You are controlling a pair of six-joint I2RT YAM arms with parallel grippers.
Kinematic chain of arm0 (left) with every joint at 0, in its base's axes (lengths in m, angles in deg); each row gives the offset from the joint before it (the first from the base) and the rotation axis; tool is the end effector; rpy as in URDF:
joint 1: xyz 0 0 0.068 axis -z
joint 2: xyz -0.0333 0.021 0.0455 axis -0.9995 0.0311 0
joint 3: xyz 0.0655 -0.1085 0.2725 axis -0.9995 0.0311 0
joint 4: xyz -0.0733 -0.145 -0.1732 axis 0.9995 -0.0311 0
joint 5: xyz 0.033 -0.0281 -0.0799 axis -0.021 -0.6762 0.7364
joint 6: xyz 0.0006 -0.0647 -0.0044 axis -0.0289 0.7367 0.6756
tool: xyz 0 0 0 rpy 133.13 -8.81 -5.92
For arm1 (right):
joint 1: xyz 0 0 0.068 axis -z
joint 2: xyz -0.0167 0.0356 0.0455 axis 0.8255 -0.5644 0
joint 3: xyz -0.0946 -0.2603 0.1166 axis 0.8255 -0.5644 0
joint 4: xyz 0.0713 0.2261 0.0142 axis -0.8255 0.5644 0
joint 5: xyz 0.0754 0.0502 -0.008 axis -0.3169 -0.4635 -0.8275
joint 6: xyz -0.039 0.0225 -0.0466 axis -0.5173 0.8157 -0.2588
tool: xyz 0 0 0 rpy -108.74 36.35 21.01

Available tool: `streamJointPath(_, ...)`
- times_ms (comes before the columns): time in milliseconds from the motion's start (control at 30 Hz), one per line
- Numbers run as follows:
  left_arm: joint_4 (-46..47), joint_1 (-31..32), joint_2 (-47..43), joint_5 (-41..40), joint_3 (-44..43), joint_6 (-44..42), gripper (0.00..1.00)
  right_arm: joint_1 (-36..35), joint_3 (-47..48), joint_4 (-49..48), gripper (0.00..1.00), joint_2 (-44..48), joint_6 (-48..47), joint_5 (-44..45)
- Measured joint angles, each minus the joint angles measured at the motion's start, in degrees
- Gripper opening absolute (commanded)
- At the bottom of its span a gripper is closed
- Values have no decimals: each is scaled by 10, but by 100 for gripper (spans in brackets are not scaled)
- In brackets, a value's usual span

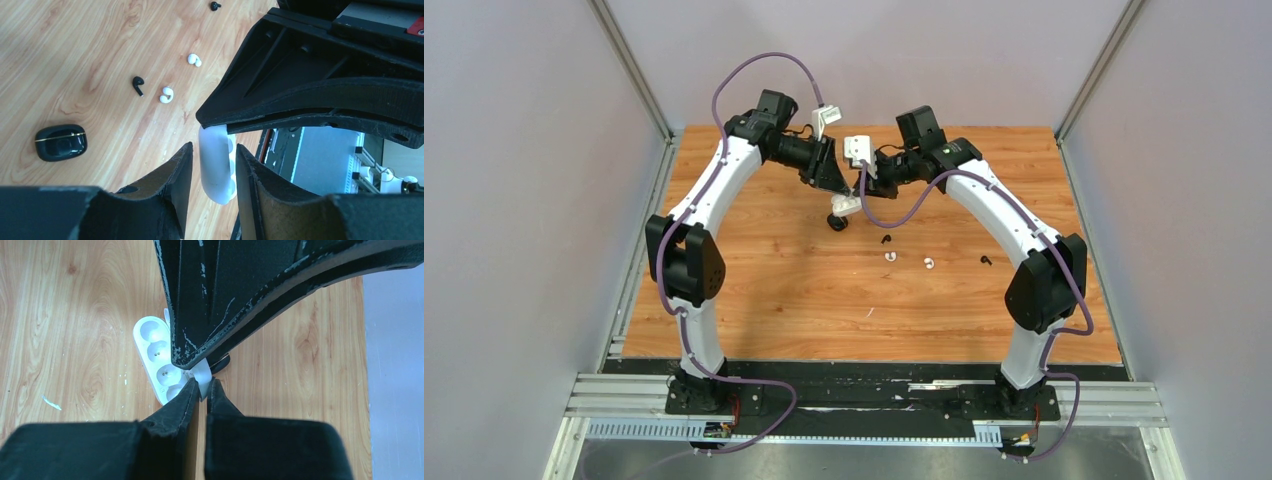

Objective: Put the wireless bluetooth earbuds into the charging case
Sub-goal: Open the charging case, then pick up the earbud from the center of the board.

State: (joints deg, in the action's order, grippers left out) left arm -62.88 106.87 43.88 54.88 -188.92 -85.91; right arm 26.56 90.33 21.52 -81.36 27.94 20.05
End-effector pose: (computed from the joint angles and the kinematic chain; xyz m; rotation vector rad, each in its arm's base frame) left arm 0.3743 -0.1716 0.3583 0.8745 2.1953 -1.3632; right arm 0.3271 0.2209 0.3647 -1.7130 1.3899 0.6298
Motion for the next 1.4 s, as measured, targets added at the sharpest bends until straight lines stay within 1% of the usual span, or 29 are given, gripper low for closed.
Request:
streamJointPath(200, -9, 0, 0, -6, 0, -10, 47, 0, 0, 0, 0, 0, 5, 0)
streamJointPath(300, -12, 0, 0, -8, 0, -15, 47, 0, 0, 0, 0, 0, 9, 0)
streamJointPath(367, -13, 1, 0, -10, 0, -17, 45, 0, 0, 0, 0, 0, 10, 0)
streamJointPath(500, -14, 2, 1, -10, 0, -18, 38, 0, 0, 0, 0, 0, 12, 0)
streamJointPath(567, -15, 3, 1, -9, 0, -18, 31, -1, 0, 0, 0, 0, 12, 1)
streamJointPath(600, -15, 4, 1, -8, 0, -18, 29, -1, 0, 0, 0, 0, 12, 1)
streamJointPath(667, -16, 4, 1, -8, 0, -18, 21, -1, 0, 1, 0, 0, 12, 3)
streamJointPath(700, -17, 4, 1, -8, 0, -19, 14, -1, 0, 1, 0, 0, 13, 3)
streamJointPath(733, -17, 4, 1, -7, 0, -20, 10, -1, 0, 1, 0, 0, 13, 4)
streamJointPath(767, -17, 4, 1, -8, 0, -21, 4, -2, 0, 1, 0, 0, 14, 4)
streamJointPath(800, -18, 4, 1, -7, 0, -22, 1, -2, 0, 1, 0, 0, 14, 4)
streamJointPath(867, -18, 4, 1, -7, 0, -24, 0, -2, 0, 0, 0, 0, 16, 4)
streamJointPath(900, -18, 4, 1, -7, 0, -25, 0, -2, 0, 0, 2, 0, 16, 4)
streamJointPath(967, -18, 4, 1, -7, 0, -27, 0, -2, 0, 0, 8, 0, 18, 5)
streamJointPath(1133, -10, 4, 1, -8, 6, -31, 0, -2, 0, -1, 12, 0, 26, 10)
streamJointPath(1200, -2, 4, -2, -11, 13, -34, 0, -3, 0, -1, 18, 0, 28, 17)
streamJointPath(1300, 6, 4, -9, -35, 22, -47, 0, -4, 0, -5, 25, 1, 31, 23)
streamJointPath(1400, 9, 4, -14, -56, 28, -59, 0, -2, 0, -7, 29, 7, 42, 28)
